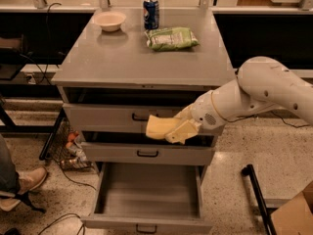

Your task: Place sponge into bottom drawer

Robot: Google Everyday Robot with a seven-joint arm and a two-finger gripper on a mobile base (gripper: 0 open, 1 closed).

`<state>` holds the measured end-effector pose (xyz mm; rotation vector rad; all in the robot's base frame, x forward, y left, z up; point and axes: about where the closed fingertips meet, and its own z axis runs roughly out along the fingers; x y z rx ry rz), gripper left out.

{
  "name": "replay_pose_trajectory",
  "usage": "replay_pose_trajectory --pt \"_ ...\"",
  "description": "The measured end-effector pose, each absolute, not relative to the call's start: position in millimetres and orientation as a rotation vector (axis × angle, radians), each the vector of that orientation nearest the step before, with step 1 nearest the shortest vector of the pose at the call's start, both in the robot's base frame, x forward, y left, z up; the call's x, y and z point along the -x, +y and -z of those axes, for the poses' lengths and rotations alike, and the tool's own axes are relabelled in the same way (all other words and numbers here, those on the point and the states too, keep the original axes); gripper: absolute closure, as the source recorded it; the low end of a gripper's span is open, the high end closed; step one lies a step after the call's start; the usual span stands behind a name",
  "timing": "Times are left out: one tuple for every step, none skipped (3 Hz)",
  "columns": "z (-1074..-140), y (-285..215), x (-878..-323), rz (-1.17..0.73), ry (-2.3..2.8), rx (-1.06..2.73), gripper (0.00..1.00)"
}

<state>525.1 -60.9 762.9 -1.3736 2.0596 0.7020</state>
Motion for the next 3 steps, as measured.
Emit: replay_pose_trajectory --pt "-758 -61 -524 -0.701 2.067 1.372 1.00" --pt "-705 -57 -514 -0.697 2.143 1.352 1.00" --pt "-625 -50 -502 -0.740 2.201 1.285 1.00"
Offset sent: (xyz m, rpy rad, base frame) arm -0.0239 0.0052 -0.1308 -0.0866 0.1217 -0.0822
